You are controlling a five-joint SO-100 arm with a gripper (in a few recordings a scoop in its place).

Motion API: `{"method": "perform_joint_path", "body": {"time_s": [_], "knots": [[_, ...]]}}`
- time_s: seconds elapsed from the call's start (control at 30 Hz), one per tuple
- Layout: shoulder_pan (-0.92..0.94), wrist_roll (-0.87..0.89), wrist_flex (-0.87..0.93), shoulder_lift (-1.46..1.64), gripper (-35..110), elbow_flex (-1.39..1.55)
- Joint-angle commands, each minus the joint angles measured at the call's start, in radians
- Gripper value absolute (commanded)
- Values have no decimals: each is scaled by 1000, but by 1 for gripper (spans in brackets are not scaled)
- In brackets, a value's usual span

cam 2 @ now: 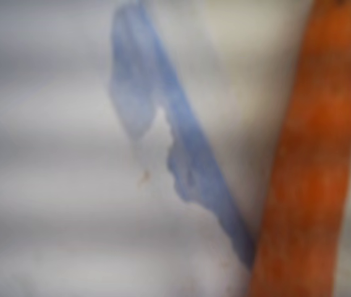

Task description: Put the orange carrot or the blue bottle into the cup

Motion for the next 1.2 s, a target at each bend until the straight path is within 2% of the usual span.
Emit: {"method": "perform_joint_path", "body": {"time_s": [0.0, 1.17], "knots": [[25, -28, -8, 54, 35, -94], [29, -58, -81, -44, 33, -94]]}}
